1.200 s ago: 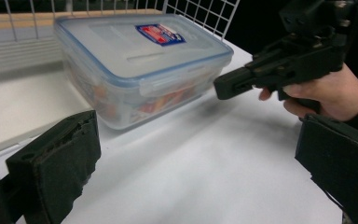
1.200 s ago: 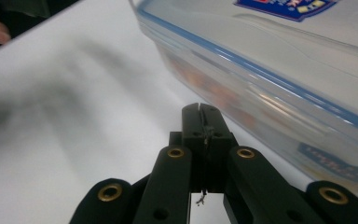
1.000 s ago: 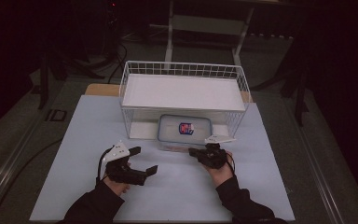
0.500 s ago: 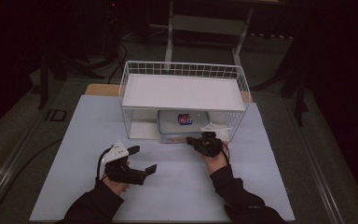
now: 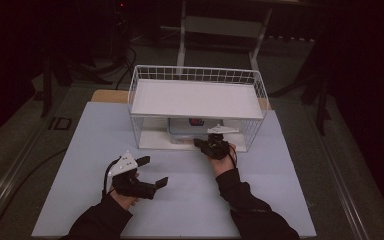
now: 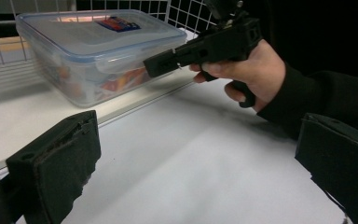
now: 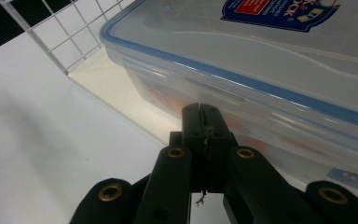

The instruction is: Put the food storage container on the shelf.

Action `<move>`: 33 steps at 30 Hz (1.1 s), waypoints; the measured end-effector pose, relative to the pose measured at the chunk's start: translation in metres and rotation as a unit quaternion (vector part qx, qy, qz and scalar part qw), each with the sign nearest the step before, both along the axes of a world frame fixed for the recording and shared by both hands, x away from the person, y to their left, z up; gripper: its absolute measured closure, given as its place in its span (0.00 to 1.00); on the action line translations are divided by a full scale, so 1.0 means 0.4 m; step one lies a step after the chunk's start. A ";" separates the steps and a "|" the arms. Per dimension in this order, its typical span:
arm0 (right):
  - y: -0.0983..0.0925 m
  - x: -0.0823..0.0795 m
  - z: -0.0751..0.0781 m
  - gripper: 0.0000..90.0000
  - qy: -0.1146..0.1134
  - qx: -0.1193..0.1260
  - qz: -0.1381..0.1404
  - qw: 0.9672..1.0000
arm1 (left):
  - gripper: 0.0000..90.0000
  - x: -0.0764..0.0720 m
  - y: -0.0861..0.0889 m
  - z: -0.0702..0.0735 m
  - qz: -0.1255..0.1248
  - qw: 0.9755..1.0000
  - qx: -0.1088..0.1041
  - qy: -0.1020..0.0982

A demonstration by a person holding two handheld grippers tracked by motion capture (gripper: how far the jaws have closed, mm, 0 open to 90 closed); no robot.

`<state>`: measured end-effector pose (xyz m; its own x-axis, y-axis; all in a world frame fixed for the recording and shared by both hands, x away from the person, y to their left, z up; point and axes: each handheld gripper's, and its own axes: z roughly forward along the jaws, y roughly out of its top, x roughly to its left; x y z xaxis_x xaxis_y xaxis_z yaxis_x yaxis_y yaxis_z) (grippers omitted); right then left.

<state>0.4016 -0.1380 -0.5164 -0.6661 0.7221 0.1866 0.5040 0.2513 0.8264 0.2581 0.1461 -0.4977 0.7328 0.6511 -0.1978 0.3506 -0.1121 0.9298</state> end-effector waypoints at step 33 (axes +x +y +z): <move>-0.037 -0.116 0.040 0.19 -0.028 0.064 0.055 0.996 | 0.00 -0.008 -0.007 0.018 -0.005 1.000 0.005 -0.015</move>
<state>0.3553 -0.1527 -0.5004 -0.7523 0.6163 0.2328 0.4313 0.1937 0.8812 0.2549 0.1434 -0.4906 0.7445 0.6458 -0.1692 0.3211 -0.1241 0.9389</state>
